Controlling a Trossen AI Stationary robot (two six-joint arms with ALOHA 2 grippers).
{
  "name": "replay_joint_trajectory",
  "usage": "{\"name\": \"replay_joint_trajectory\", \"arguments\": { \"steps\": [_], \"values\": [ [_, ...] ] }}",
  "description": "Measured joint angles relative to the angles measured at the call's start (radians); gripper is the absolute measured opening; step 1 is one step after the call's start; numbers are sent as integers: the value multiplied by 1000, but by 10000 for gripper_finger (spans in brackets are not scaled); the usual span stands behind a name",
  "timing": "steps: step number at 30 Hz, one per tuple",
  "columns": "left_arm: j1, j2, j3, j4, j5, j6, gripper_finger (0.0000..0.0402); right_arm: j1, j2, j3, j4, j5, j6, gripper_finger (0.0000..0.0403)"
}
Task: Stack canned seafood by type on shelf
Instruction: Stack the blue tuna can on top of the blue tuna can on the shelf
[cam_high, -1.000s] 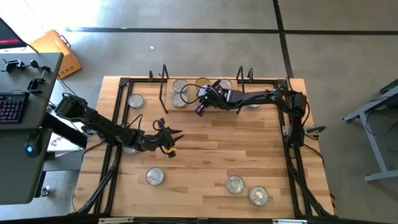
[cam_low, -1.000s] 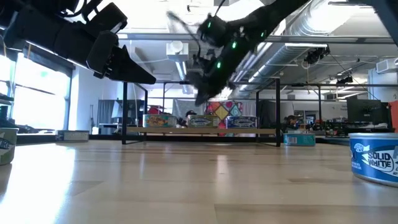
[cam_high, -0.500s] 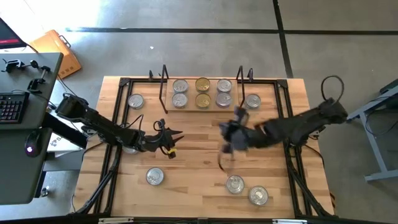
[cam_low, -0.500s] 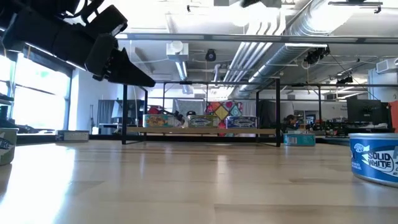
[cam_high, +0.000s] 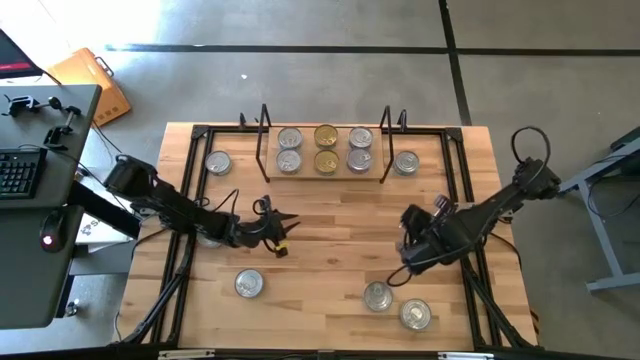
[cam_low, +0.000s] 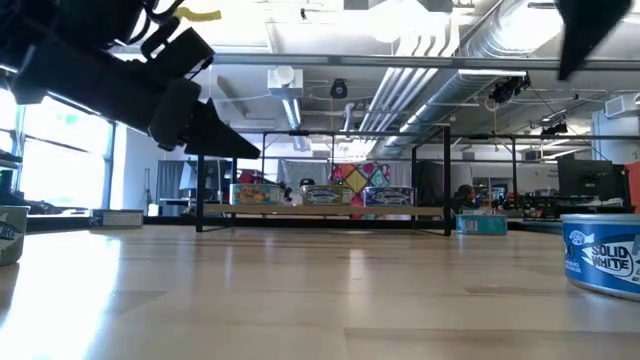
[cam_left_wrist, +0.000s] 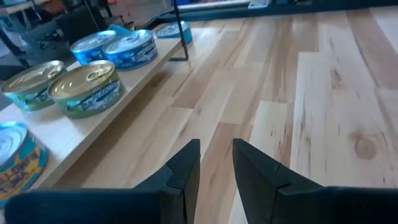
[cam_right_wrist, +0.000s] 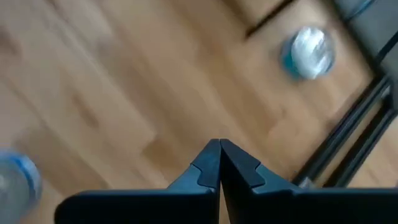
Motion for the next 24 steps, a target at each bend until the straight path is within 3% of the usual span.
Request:
{"name": "replay_joint_trajectory", "arguments": {
  "steps": [5,8,11,15,18,20,24],
  "values": [
    [0,20,0,55,4,40,85,-33,9,-149,44,-111,-115,0],
    [0,18,1,56,9,42,85,-44,2,-250,162,-159,-182,0],
    [0,16,1,73,21,42,85,-37,-1,-331,487,-228,-339,0],
    [8,16,1,85,24,49,85,-17,0,-429,1075,-495,-522,0],
    [10,16,1,84,24,40,85,0,0,-504,1408,-546,-551,0],
    [9,16,1,83,25,35,85,4,0,-551,1500,-529,-544,0],
    [6,16,1,81,26,34,85,10,2,-630,1479,-516,-496,0]
  ]
}}
